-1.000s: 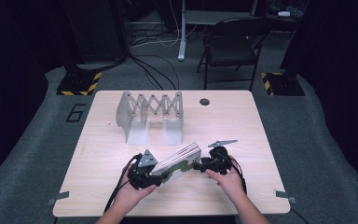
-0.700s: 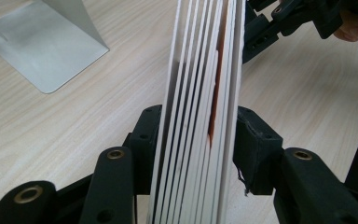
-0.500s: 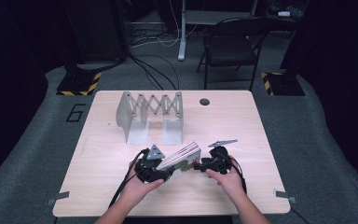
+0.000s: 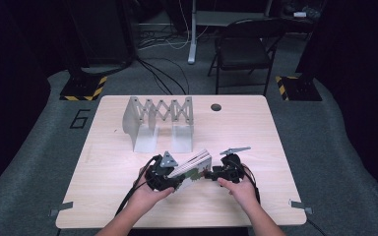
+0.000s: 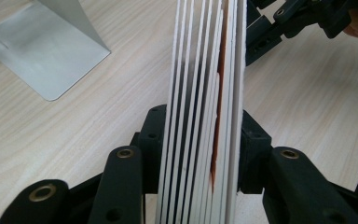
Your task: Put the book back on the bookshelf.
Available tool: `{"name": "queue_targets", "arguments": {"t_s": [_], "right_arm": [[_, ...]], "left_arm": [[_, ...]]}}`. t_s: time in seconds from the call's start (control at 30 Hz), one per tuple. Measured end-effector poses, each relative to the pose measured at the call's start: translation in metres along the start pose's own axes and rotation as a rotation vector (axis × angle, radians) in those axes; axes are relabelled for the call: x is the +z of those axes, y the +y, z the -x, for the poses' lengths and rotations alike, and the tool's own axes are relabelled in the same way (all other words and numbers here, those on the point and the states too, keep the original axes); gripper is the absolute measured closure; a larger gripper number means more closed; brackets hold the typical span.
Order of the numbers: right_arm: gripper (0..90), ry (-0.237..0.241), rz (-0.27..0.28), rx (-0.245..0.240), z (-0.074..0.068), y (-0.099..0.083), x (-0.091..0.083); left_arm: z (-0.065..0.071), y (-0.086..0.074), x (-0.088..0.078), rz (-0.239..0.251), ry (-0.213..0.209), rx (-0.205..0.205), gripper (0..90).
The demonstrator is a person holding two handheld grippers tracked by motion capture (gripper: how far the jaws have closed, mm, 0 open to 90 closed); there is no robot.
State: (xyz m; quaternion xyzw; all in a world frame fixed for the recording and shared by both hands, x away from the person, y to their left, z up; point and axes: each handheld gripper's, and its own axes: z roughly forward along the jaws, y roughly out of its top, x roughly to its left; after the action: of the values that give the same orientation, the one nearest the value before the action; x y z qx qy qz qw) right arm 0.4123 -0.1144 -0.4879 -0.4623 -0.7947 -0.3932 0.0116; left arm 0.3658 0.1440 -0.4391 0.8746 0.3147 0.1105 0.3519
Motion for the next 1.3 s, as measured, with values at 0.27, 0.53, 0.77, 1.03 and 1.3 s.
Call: {"name": "queue_targets", "arguments": {"t_s": [0.27,0.53,0.77,1.03,1.3], "right_arm": [[45.1,0.003,-0.007,-0.006,-0.0012,-0.0002,0.0023],[45.0,0.005,-0.005,0.002,0.0017,0.0007,0.0018],[44.7,0.006,0.003,-0.013,0.0031,0.0012,0.0027],[44.7,0.002,-0.002,0.006,0.0029,0.0013,0.0021],[44.6,0.002,-0.003,0.000,0.0038,0.0015,0.0023]], "left_arm": [[0.0032,0.0026,0.0012,-0.015,-0.014,0.020,68.7],[0.0069,0.0062,0.0023,-0.040,-0.004,0.069,72.7],[0.0068,0.0063,0.0022,-0.041,-0.010,0.064,74.2],[0.0075,0.0079,0.0032,-0.044,-0.017,0.066,75.5],[0.0061,0.0083,0.0035,-0.044,-0.028,0.048,75.6]]}}
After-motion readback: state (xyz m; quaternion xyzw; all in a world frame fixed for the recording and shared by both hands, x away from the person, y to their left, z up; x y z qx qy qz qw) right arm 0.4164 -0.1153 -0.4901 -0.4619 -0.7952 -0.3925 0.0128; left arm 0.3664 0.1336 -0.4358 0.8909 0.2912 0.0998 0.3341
